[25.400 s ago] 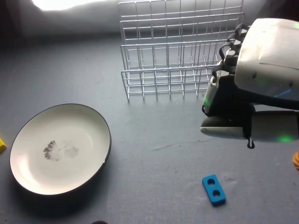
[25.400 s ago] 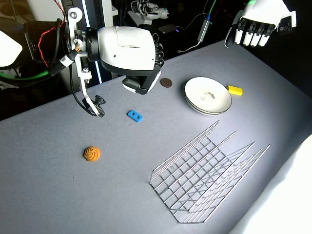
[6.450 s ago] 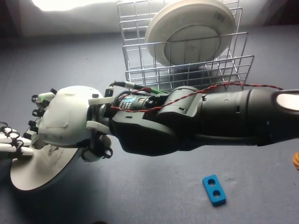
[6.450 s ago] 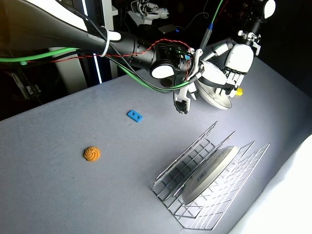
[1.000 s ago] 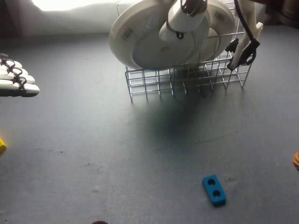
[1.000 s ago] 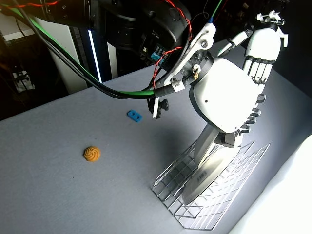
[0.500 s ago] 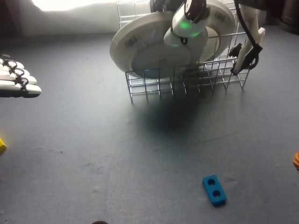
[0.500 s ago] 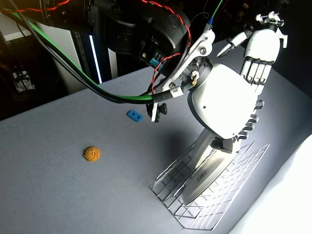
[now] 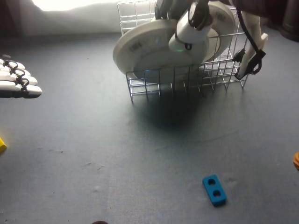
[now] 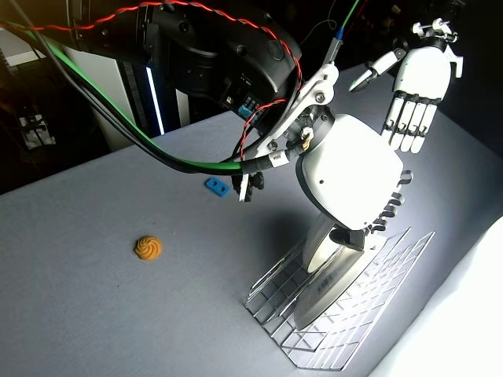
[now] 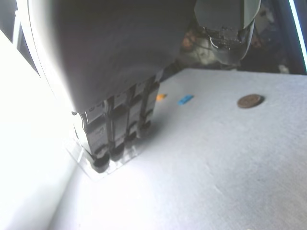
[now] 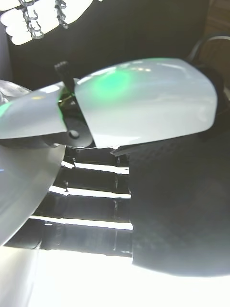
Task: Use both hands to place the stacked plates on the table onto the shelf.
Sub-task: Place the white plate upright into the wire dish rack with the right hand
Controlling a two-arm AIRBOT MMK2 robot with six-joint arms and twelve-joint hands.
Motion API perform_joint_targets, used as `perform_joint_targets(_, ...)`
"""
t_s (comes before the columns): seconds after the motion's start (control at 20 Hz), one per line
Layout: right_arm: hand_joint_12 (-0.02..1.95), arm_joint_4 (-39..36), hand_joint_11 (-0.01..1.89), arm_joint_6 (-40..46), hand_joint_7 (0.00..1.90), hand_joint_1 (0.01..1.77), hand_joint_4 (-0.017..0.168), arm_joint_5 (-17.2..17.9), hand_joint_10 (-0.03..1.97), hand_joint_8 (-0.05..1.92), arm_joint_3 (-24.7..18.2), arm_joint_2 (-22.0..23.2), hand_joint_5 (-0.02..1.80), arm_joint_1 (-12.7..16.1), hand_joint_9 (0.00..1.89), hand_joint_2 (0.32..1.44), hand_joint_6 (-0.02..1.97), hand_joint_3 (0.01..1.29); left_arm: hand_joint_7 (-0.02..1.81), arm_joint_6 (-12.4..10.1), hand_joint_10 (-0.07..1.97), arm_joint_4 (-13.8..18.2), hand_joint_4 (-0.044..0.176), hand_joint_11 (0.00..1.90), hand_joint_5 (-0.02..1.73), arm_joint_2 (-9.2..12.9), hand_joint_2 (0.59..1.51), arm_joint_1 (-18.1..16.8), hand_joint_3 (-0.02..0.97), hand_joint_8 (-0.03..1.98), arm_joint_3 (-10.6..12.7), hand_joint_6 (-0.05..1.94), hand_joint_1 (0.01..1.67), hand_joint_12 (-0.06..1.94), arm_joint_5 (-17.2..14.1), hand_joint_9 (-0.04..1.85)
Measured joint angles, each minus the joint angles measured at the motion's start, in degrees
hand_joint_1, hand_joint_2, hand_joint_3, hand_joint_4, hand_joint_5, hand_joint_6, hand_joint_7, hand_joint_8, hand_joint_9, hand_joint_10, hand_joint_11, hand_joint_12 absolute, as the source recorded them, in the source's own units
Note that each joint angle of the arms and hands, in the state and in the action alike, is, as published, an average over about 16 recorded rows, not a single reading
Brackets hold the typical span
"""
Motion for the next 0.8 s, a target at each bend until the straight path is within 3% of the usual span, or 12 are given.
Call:
perform_joint_targets(0.4, 1.13, -0.37, 0.76, 0.17, 1.04, 1.34, -0.005, -0.25, 0.94, 0.87, 0.33, 0.04, 0.9, -1.18, 0.94, 1.03, 1.05, 0.02, 0.01, -0.02, 0.01, 0.45, 0.006, 0.02, 0.02, 0.02, 0.983, -0.35, 0.019, 0.01, -0.75, 0.01, 0.02, 0.0, -0.74, 0.02)
perform_joint_targets(0.6, 1.13, -0.48, 0.74, 0.25, 1.04, 1.31, 0.0, -0.38, 0.73, 0.86, 0.42, 0.04, 0.91, -1.5, 0.98, 1.04, 1.04, 0.02, 0.01, -0.04, 0.01, 0.94, 0.005, 0.02, 0.02, 0.04, 0.983, -0.6, 0.019, 0.01, -1.24, 0.01, 0.02, 0.0, -1.23, 0.02)
perform_joint_targets(0.8, 1.13, -0.51, 0.7, 0.3, 1.04, 1.27, 0.001, -0.45, 0.49, 0.67, 0.46, 0.04, 0.9, -1.53, 1.02, 1.06, 1.03, 0.02, 0.01, -0.09, 0.01, 1.48, 0.005, 0.02, 0.02, 0.05, 0.983, -0.92, 0.019, 0.01, -1.77, 0.01, 0.02, 0.0, -1.78, 0.02)
